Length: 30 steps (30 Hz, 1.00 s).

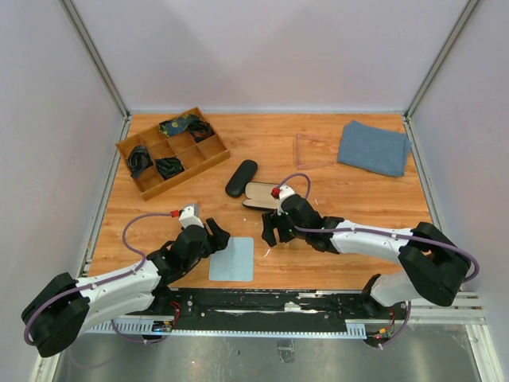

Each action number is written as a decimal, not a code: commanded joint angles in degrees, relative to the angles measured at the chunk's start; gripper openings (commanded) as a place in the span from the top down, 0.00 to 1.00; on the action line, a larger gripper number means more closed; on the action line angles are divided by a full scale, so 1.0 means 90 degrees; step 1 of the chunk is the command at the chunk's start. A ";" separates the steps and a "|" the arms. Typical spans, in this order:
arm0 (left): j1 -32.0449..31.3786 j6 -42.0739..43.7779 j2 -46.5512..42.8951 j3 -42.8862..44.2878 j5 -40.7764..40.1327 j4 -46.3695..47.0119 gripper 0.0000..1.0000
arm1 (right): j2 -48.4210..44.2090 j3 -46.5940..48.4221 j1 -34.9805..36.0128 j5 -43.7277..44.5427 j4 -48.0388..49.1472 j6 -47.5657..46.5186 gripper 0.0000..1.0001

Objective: Organize the sunglasses
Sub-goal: Move the glasses cleaning cloth to the center of the board.

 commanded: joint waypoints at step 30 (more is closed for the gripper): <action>0.0013 -0.0442 0.0364 -0.0104 -0.0317 -0.0601 0.76 | 0.1279 0.0741 0.0630 -0.0494 0.0778 0.0340 0.37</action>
